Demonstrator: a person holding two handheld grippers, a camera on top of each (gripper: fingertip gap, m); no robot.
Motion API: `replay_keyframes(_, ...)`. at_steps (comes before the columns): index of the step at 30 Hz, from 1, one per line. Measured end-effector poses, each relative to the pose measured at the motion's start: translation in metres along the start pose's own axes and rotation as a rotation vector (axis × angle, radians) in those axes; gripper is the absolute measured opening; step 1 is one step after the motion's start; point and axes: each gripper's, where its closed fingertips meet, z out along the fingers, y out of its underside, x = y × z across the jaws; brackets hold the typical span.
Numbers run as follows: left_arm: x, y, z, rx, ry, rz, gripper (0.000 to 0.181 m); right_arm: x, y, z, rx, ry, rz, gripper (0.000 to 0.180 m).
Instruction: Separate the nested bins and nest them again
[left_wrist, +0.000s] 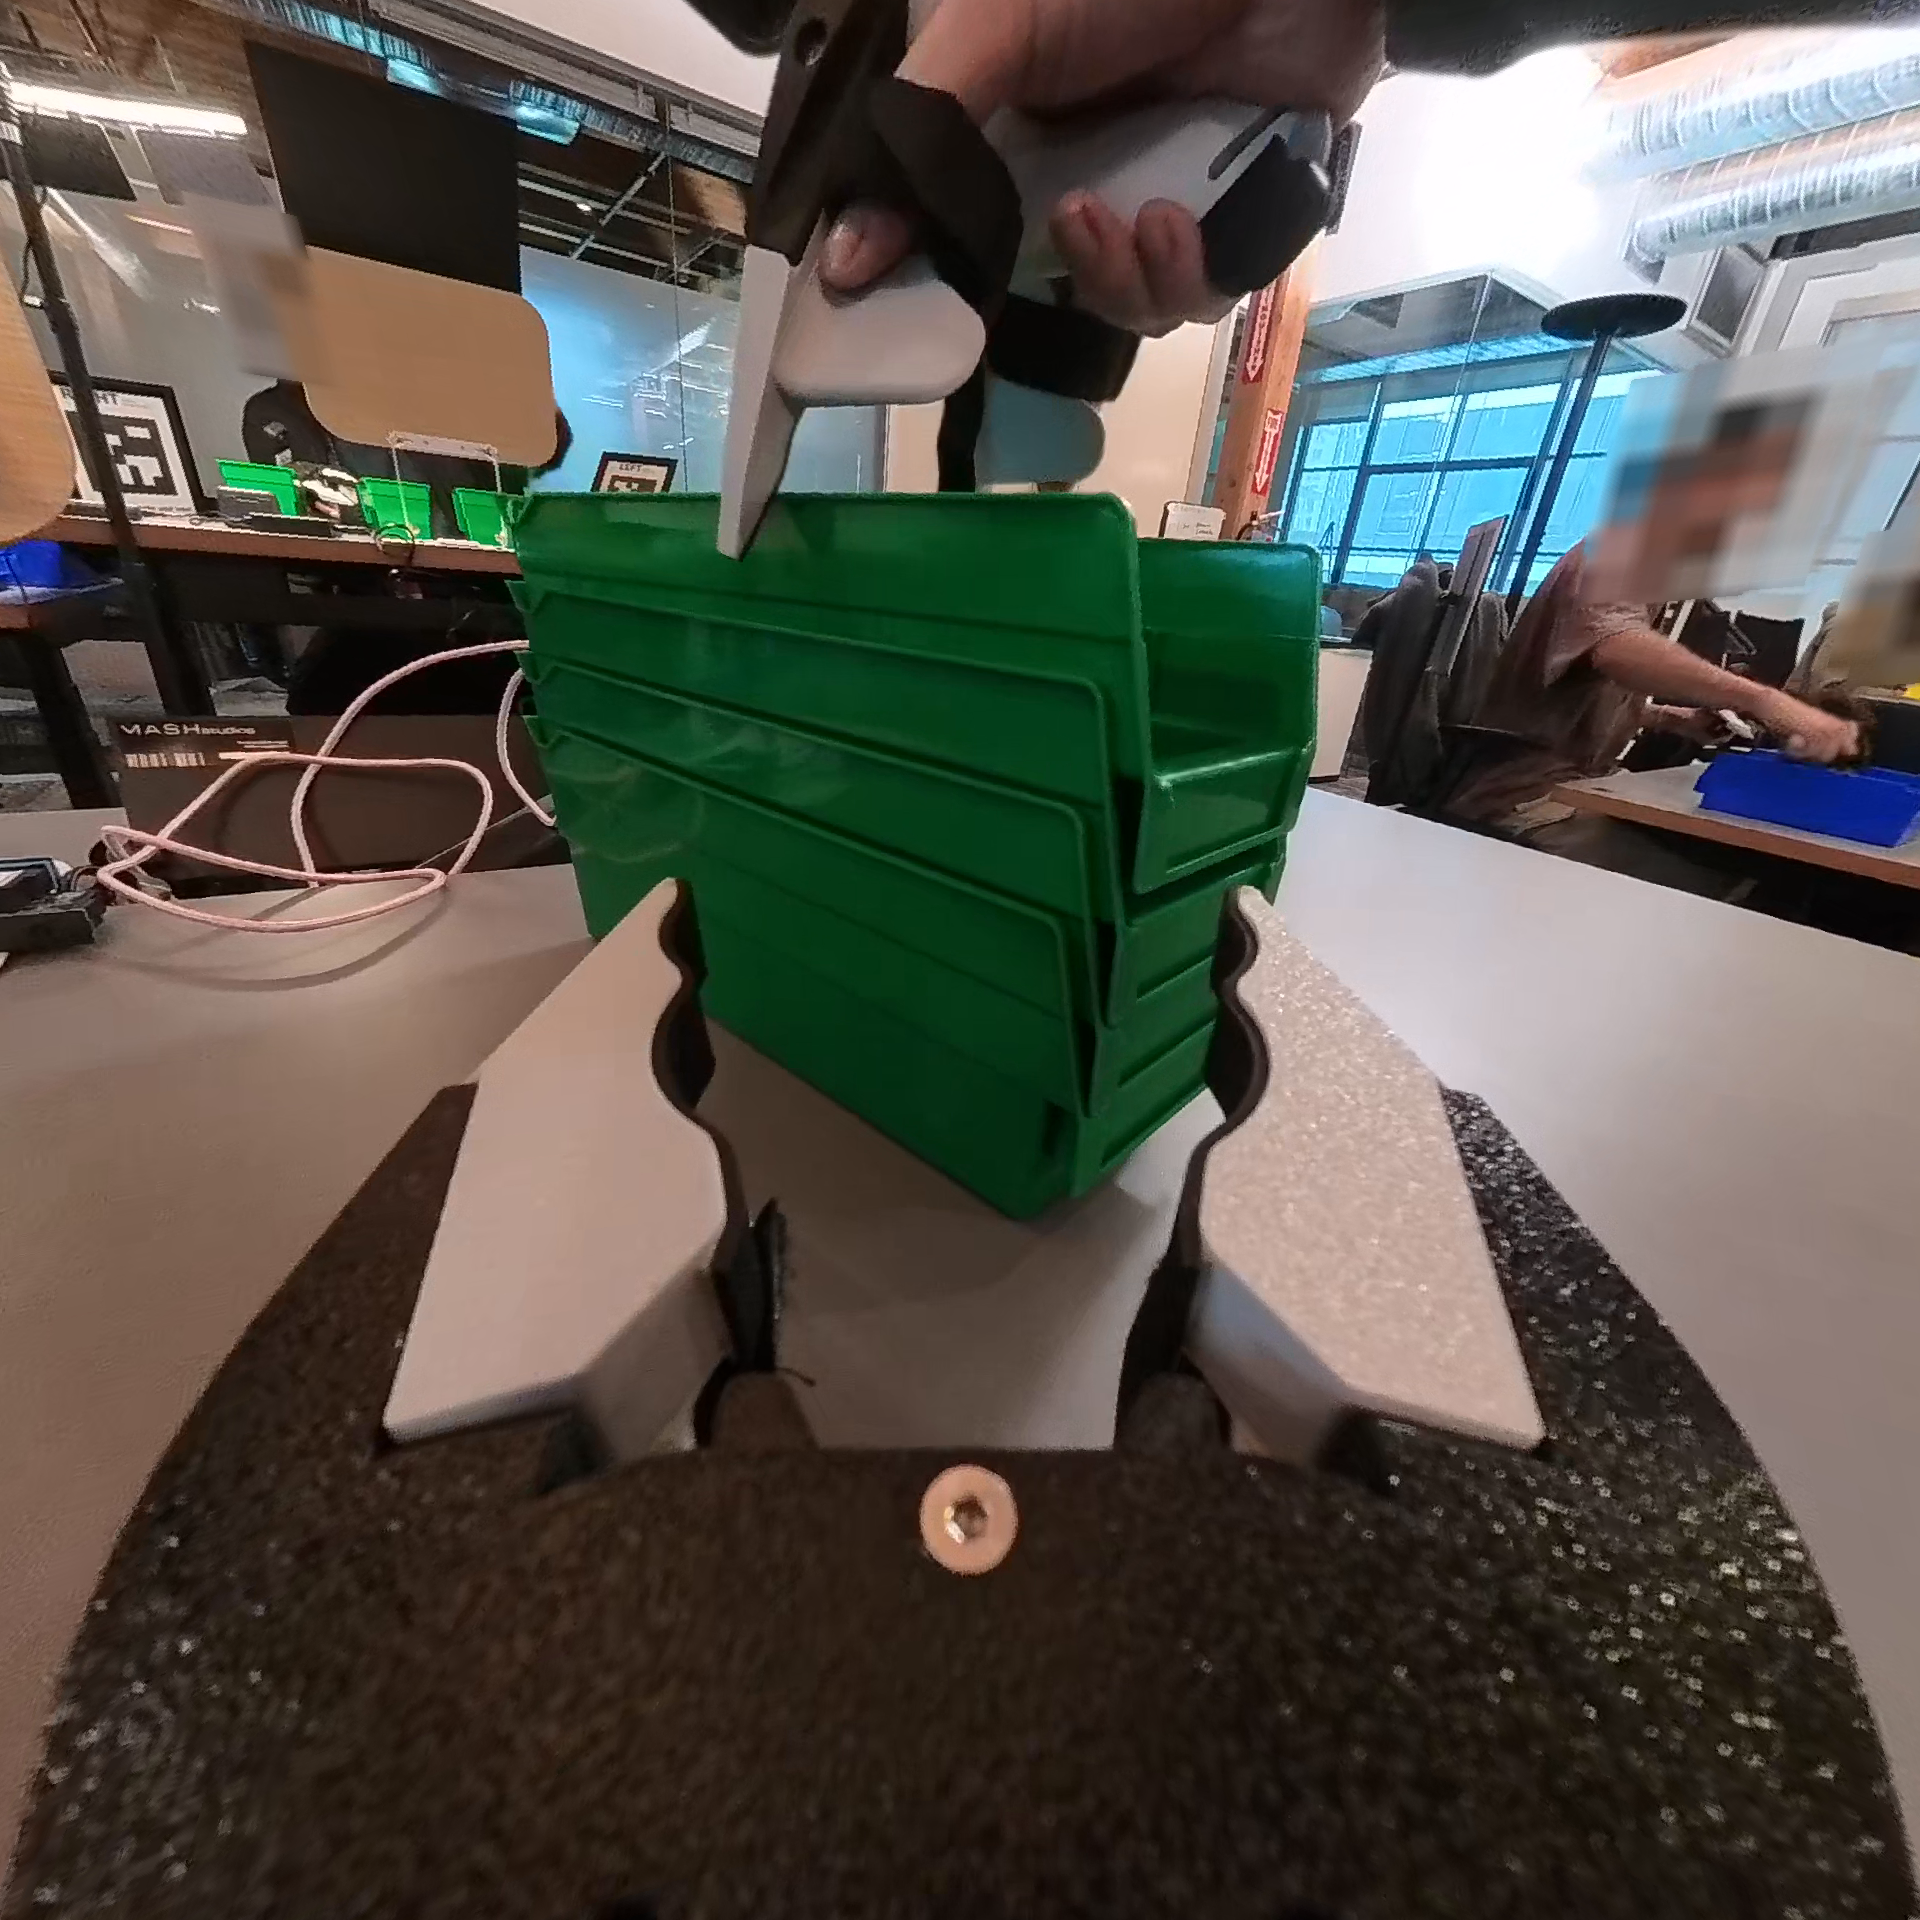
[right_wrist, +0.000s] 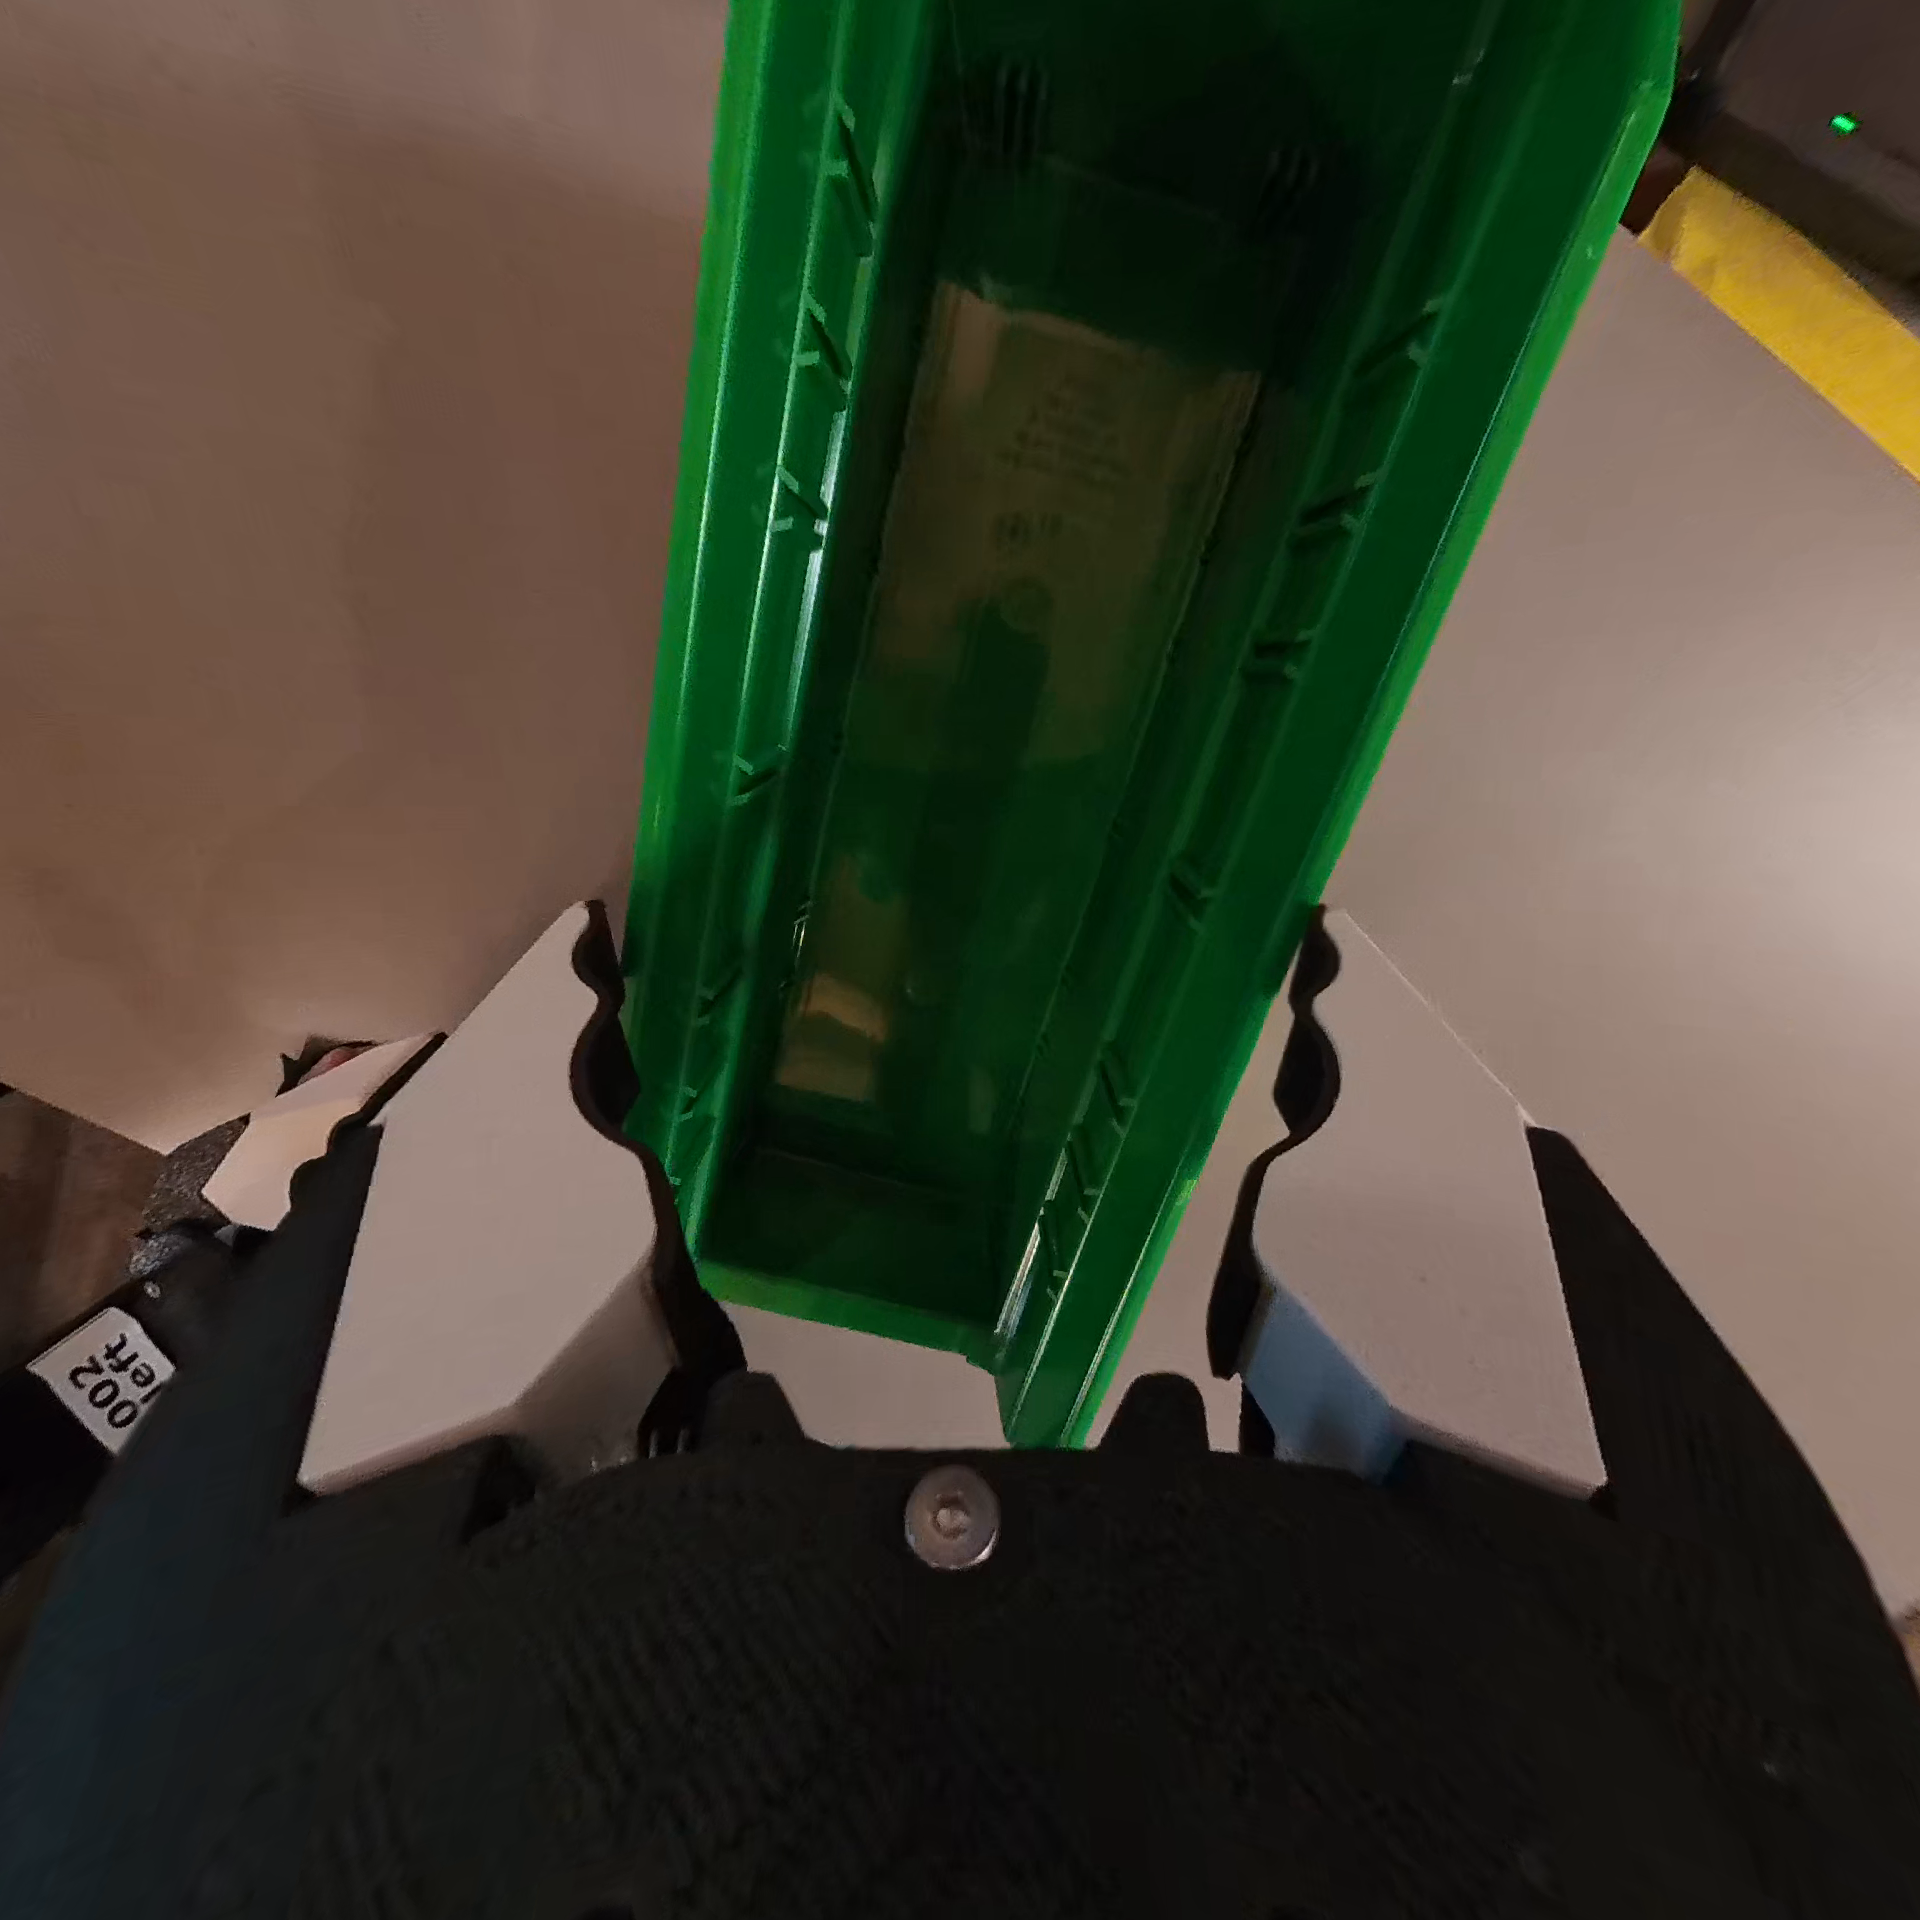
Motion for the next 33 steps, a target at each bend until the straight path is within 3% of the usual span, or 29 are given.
replay_keyframes(11,0.0,0.002,0.001,-0.011,-0.001,0.002,0.096,-0.002,0.002,-0.003,-0.03,0.008,0.001,0.104)
replay_keyframes(20,0.001,0.003,0.002,-0.017,0.004,0.006,0.096,-0.003,-0.004,-0.012,-0.029,-0.013,0.006,0.098)
replay_keyframes(33,0.001,0.003,0.001,-0.017,0.005,0.003,0.096,0.007,-0.026,-0.081,0.136,-0.06,0.025,0.096)
